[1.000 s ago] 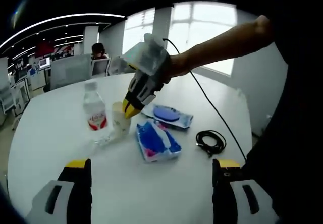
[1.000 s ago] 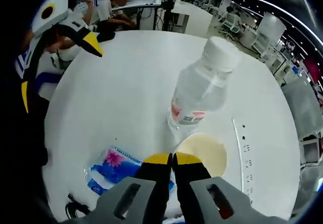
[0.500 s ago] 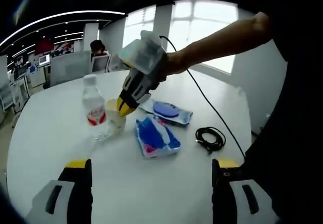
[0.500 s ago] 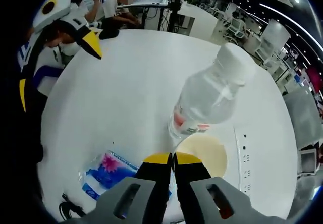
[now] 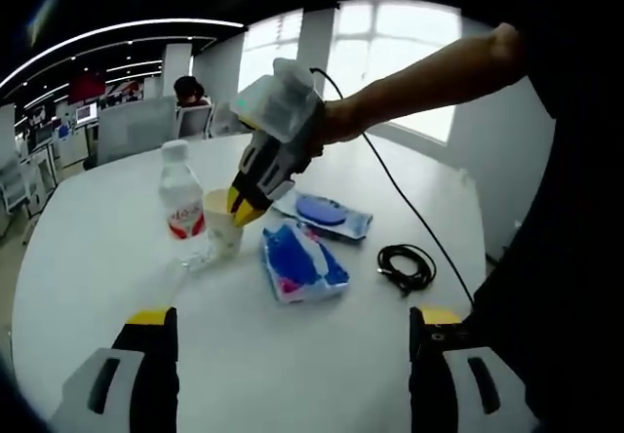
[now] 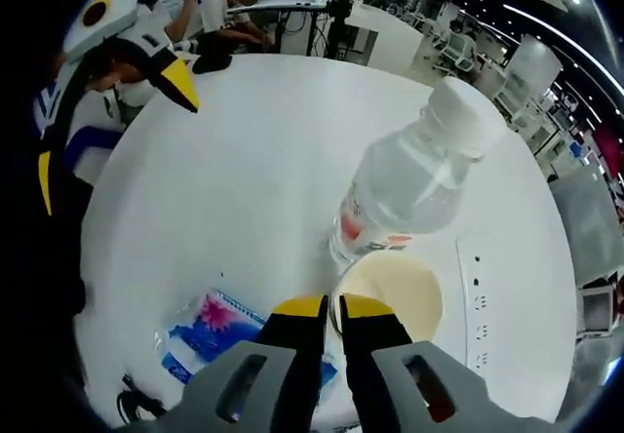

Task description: Arrange the tabletop items into an orderly group along one side of the table until the central work area is clear of visible clutter.

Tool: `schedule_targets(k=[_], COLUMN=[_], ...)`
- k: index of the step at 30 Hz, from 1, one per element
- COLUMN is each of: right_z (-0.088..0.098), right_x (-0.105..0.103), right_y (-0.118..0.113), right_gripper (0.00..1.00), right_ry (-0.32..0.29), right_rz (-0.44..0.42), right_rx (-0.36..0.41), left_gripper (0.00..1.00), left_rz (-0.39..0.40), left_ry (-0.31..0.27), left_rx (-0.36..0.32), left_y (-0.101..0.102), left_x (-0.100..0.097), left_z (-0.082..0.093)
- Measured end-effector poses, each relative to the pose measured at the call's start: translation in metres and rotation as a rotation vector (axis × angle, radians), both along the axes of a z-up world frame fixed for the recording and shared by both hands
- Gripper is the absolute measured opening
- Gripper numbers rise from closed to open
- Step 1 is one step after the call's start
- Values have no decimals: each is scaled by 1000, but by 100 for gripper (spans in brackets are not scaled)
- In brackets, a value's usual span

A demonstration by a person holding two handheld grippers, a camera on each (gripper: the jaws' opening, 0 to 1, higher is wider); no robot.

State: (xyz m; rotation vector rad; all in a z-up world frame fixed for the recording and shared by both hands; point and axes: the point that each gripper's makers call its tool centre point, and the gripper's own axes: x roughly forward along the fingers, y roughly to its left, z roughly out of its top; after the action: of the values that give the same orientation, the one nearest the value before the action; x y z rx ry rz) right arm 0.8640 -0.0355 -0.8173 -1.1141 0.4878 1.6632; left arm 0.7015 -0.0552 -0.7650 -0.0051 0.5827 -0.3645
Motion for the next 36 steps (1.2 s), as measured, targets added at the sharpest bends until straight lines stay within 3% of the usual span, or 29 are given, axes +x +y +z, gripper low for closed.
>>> schedule_targets(k=[9, 16, 23, 36], right_z=[16, 41, 71, 87], right_x=[-1, -7, 2, -3], right_y=[1, -8, -31, -98], right_gripper=[8, 24, 42, 64], right_ry=[-10, -7, 23, 88], right_rz=[-25, -123, -312, -647], right_rx=[40, 143, 290, 399], left_gripper=[98, 98, 99, 100], left_rz=[-7, -16, -29, -46], left_ry=[-11, -21, -15, -44], left_rx=[0, 5, 30, 40], left_y=[-1, 0, -4, 0], left_x=[0, 1, 0, 6], left_z=[2, 5, 7, 13])
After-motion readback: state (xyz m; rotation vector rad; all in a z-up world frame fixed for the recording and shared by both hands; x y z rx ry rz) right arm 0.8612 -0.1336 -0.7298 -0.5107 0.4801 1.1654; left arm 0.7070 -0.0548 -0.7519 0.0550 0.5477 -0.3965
